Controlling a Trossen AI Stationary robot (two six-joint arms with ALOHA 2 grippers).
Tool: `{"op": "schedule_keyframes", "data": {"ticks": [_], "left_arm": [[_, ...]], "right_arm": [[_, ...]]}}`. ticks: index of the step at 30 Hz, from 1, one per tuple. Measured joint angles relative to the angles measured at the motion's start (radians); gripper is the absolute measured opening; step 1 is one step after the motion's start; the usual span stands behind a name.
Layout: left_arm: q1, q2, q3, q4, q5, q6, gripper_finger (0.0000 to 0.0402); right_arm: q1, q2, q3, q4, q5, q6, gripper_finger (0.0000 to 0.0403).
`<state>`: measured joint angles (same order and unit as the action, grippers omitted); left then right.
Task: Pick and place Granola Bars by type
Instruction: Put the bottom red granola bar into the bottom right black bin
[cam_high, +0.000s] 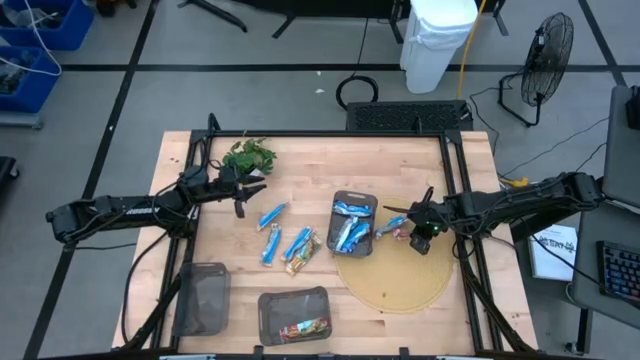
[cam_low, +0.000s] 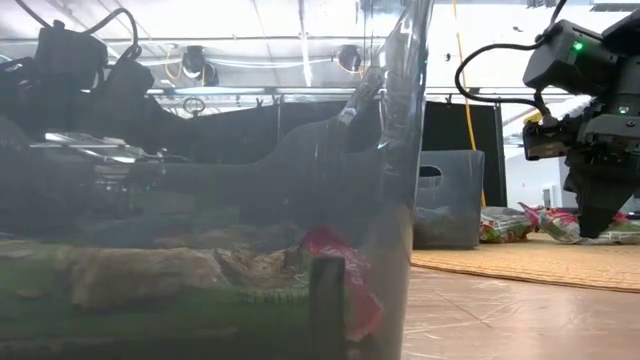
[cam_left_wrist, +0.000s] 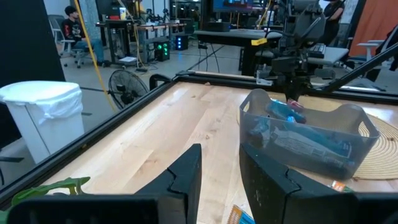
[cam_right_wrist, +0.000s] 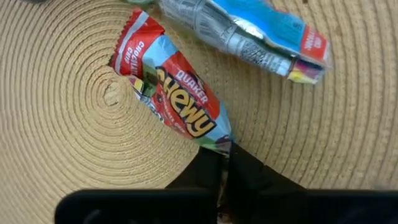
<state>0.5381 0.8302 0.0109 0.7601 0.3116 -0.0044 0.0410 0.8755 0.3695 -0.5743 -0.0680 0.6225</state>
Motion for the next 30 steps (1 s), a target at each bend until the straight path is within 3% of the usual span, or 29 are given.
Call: {"op": "schedule_keyframes", "data": {"ticks": [19, 30], "left_arm": [[0.000, 0.000, 0.000, 0.000, 0.000, 0.000, 0.0113], [0.000, 0.000, 0.000, 0.000, 0.000, 0.000, 0.0113]], "right_arm": [[0.000, -0.097, 0.000, 0.027, -0.015, -0.046, 0.0003], [0.000, -0.134, 0.000, 0.342, -0.015, -0.233, 0.0003]]}}
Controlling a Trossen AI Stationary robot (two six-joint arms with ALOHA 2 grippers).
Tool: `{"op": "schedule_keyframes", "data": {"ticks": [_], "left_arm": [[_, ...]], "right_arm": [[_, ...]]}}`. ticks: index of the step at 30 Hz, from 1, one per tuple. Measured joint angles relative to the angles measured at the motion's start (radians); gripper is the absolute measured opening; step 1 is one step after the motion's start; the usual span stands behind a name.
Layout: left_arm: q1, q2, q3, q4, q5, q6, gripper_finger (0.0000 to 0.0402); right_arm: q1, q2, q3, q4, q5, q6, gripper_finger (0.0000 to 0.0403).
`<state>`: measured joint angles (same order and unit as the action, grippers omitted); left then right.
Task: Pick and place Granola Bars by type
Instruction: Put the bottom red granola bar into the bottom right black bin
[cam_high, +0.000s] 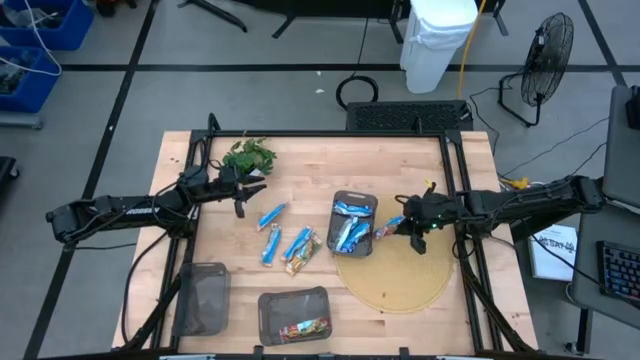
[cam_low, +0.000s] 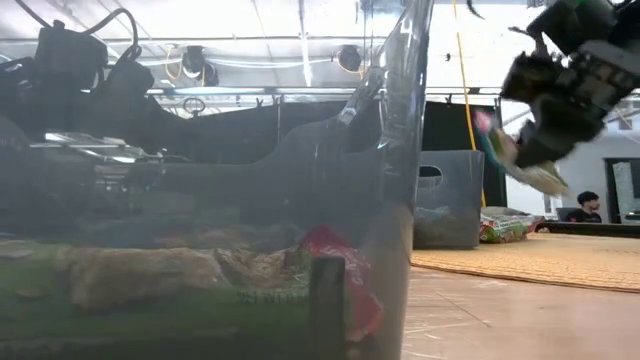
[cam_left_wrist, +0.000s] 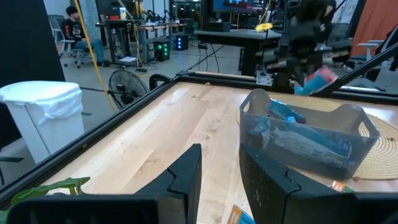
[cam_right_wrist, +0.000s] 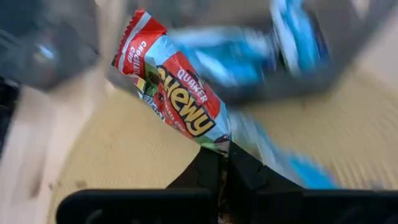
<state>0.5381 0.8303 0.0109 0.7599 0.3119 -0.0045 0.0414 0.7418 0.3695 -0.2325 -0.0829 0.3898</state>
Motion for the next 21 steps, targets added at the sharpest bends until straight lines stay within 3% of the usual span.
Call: {"op": "schedule_keyframes", "data": {"ticks": [11, 21], "left_arm": [[0.000, 0.000, 0.000, 0.000, 0.000, -0.004, 0.0113], [0.000, 0.000, 0.000, 0.002, 0.000, -0.031, 0.0113]], "right_arm": [[0.000, 0.021, 0.001, 0.325, 0.000, -0.161, 0.0004], [0.000, 0.196, 0.001, 0.682, 0.000, -0.298, 0.0004]]}}
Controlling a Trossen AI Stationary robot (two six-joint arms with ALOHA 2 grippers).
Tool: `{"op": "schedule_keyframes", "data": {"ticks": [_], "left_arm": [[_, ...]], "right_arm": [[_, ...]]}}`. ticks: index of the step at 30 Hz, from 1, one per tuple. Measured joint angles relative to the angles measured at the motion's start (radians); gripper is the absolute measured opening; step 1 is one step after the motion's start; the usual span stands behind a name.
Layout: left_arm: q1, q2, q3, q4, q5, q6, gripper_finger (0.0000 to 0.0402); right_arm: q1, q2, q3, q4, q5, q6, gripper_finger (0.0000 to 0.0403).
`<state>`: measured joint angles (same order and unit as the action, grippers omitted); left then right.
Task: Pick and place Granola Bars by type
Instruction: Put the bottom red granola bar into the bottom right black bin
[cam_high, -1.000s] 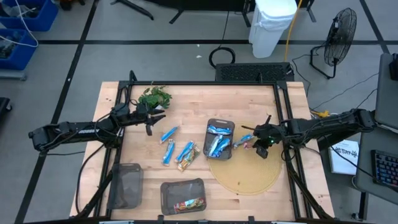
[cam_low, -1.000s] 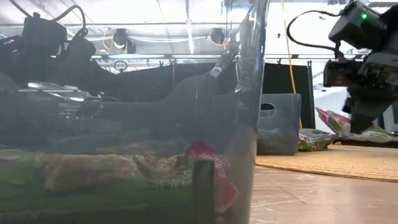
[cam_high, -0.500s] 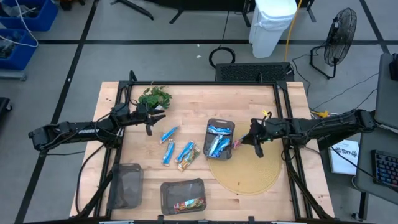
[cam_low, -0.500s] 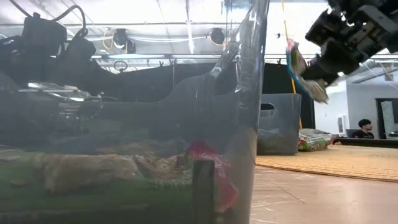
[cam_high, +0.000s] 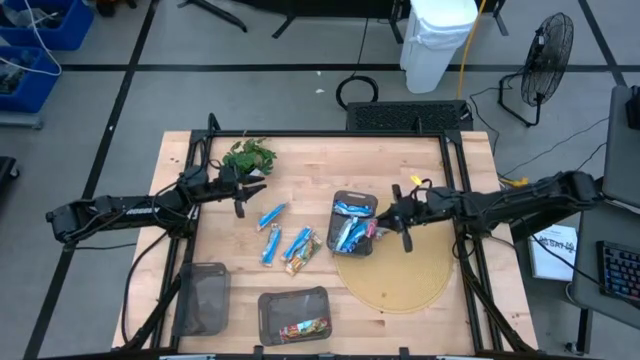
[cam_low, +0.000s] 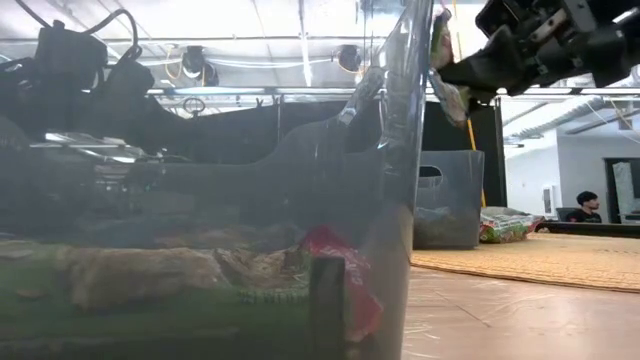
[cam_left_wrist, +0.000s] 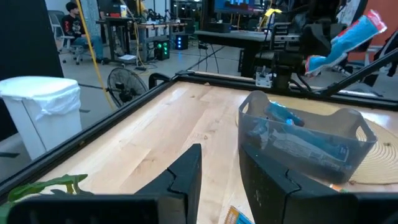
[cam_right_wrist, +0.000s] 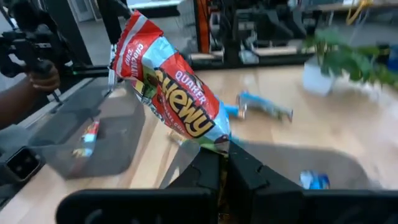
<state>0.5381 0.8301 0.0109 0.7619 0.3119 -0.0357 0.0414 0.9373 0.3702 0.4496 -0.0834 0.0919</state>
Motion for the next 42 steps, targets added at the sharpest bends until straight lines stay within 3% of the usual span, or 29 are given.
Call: {"op": "schedule_keyframes", "data": {"ticks": [9, 18, 25, 28, 36, 42], "left_arm": [[-0.032, 0.000, 0.000, 0.085, 0.000, 0.002, 0.0113], [-0.133, 0.001, 0.000, 0.132, -0.020, 0.013, 0.0113], [-0.238, 0.023, 0.000, 0.132, -0.172, 0.051, 0.0113], [-0.292, 0.058, 0.020, 0.130, -0.235, 0.081, 0.0113], [-0.429, 0.256, 0.192, 0.133, -0.287, 0.189, 0.0114], [-0.462, 0.425, 0.296, 0.130, -0.340, 0.279, 0.0114]], "right_arm": [[-0.031, 0.236, 0.012, 0.352, -0.015, -0.102, 0.0004], [-0.057, 0.396, 0.152, 0.413, -0.157, -0.196, 0.0004], [-0.076, 0.489, 0.250, 0.433, -0.156, -0.263, 0.0004], [-0.088, 0.543, 0.285, 0.492, -0.156, -0.271, 0.0004], [-0.126, 0.668, 0.392, 0.540, -0.155, -0.288, 0.0004], [-0.128, 0.689, 0.448, 0.541, -0.157, -0.314, 0.0004]]}}
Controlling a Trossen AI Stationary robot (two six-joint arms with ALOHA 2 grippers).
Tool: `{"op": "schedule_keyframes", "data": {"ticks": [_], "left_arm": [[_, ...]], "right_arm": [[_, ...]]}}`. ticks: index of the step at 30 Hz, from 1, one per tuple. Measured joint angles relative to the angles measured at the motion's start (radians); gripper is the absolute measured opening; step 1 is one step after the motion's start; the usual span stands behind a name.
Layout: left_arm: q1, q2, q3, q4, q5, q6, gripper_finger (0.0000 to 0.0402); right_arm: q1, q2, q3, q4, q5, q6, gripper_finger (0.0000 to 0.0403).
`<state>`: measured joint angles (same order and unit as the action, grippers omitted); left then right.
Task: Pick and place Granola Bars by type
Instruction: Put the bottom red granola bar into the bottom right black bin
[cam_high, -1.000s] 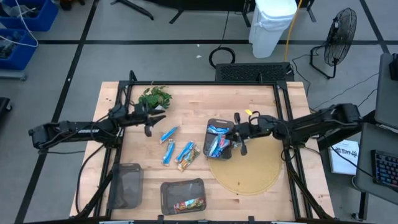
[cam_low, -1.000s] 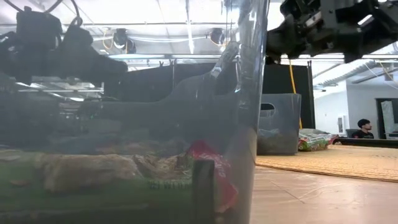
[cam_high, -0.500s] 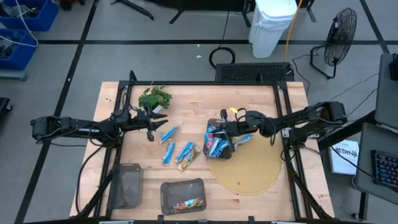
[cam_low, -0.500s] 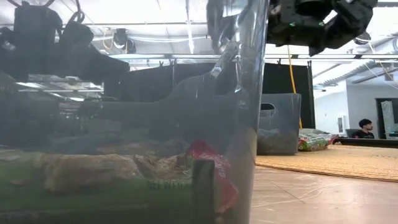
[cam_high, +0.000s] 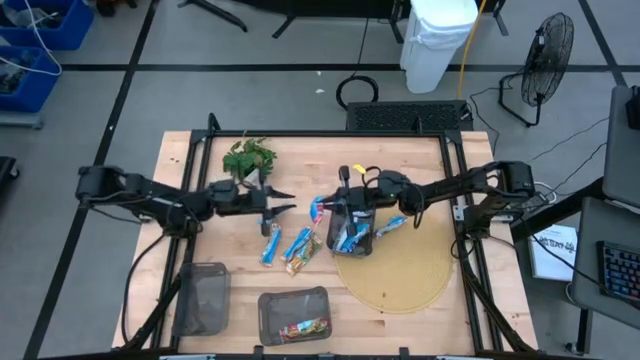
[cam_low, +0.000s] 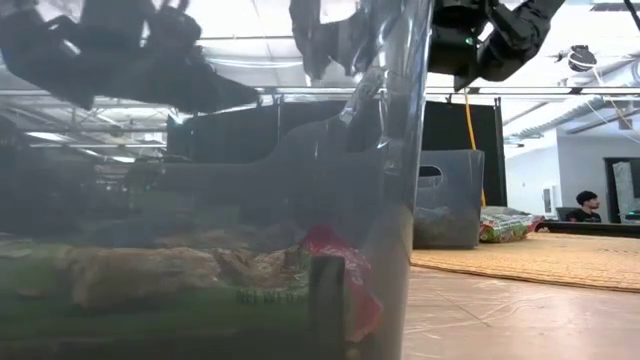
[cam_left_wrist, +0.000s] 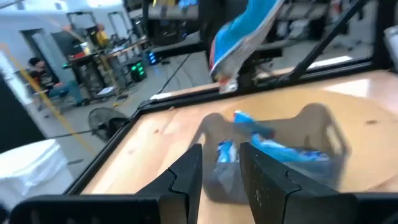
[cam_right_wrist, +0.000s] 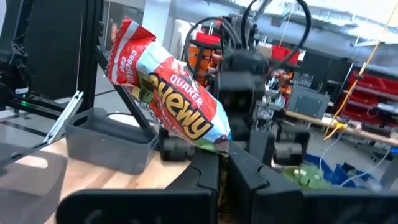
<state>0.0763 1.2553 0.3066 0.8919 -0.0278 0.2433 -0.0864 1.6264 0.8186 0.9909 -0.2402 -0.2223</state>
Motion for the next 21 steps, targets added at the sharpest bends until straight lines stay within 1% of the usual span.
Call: {"op": "schedule_keyframes", "data": {"ticks": [3, 6, 8, 13, 17, 19, 21], "left_arm": [[0.000, 0.065, 0.053, 0.001, -0.018, 0.008, 0.0115], [-0.007, 0.133, 0.115, 0.004, 0.003, 0.009, 0.0134], [-0.011, 0.177, 0.153, -0.002, -0.012, 0.010, 0.0159], [-0.012, 0.243, 0.215, -0.006, -0.138, 0.018, 0.0238], [-0.011, 0.247, 0.240, -0.008, -0.149, 0.036, 0.0281], [-0.012, 0.247, 0.246, 0.000, -0.148, 0.034, 0.0293], [-0.012, 0.247, 0.251, 0.007, -0.125, 0.023, 0.0297]], "right_arm": [[0.000, 0.000, 0.009, 0.000, 0.000, 0.000, 0.0004], [0.000, 0.001, 0.009, -0.002, -0.001, -0.001, 0.0004], [0.000, 0.005, 0.009, -0.001, -0.001, -0.001, 0.0004], [0.000, 0.005, 0.009, -0.004, -0.001, -0.003, 0.0004], [0.000, 0.005, 0.009, -0.005, -0.001, -0.007, 0.0004], [0.000, 0.005, 0.009, -0.002, 0.000, -0.018, 0.0004], [0.000, 0.005, 0.009, -0.001, 0.000, -0.036, 0.0004]]}}
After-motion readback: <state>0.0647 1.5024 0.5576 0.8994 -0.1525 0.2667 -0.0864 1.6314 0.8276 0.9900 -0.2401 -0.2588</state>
